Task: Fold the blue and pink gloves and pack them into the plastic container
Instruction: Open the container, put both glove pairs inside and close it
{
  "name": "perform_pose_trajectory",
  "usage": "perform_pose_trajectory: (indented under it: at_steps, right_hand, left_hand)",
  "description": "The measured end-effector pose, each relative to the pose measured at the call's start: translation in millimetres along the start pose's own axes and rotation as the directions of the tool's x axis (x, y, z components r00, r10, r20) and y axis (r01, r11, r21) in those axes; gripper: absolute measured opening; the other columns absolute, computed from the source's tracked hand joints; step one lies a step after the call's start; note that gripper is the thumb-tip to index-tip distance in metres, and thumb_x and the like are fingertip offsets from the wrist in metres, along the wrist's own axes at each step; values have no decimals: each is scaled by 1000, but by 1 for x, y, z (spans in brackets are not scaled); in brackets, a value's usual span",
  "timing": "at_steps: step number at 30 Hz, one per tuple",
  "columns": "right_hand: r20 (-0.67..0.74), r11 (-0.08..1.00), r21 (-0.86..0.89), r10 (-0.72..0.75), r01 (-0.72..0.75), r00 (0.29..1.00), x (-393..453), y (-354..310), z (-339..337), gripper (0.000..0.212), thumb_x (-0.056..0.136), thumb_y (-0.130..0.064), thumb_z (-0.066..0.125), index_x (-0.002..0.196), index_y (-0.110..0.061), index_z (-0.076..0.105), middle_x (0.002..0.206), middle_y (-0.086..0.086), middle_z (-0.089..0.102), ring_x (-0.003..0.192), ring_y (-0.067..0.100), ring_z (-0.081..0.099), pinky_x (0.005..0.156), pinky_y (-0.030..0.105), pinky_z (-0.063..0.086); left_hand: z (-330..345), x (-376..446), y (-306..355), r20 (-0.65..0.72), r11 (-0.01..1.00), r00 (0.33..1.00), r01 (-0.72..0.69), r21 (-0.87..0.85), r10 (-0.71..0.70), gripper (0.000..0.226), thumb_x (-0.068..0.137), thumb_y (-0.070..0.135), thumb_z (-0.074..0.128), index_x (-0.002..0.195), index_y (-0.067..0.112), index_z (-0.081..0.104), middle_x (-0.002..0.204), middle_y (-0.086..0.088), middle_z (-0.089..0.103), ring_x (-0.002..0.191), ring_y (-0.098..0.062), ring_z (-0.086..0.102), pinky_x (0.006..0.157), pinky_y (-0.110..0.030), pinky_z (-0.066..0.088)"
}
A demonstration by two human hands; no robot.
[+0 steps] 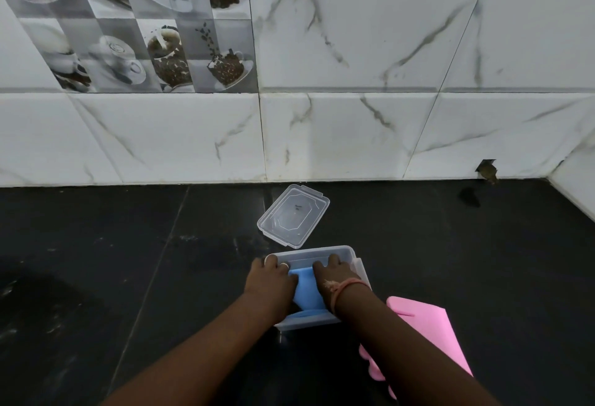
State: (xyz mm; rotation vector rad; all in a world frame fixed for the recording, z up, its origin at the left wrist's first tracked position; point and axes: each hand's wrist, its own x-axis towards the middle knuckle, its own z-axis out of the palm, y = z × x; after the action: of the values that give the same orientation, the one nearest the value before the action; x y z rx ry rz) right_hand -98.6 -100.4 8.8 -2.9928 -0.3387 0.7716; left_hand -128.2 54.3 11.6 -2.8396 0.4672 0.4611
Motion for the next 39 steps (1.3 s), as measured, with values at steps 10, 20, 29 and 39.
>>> perform_pose_trajectory:
  at_steps: [10,20,29,39]
  right_hand:
    - [-51,998,-5,62,-62,997,11,1,7,73,88,-24,63,150,-19,24,152,26,22,137,45,33,113,51,32]
    - [-448,760,646,460,-78,766,-48,103,-35,13,84,-10,61,88,-13,73,94,8,75,89,29,69,81,30,52]
    - [239,651,347,634,-675,735,-97,148,31,73,86,-36,72,147,-11,42,150,9,45,136,23,45,109,28,37]
    - [110,655,601,499,-457,860,-134,150,-33,34,67,-25,82,98,-16,71,96,4,70,86,19,65,69,27,49]
  left_hand:
    - [-4,13,4,154,999,987,34,12,-35,88,89,74,49,160,28,28,165,-7,28,148,-36,22,110,-54,32]
    - [-32,28,1,43,994,994,105,-43,-103,48,93,41,59,140,31,56,144,-4,51,135,-31,42,105,-50,39]
    - [-71,7,71,-479,879,860,-81,-469,-176,32,90,19,54,112,28,76,112,4,77,104,-19,69,92,-35,55]
    - [-87,-17,119,345,-10,930,349,-937,124,23,98,21,59,110,7,72,96,-8,78,83,-17,77,76,-30,64]
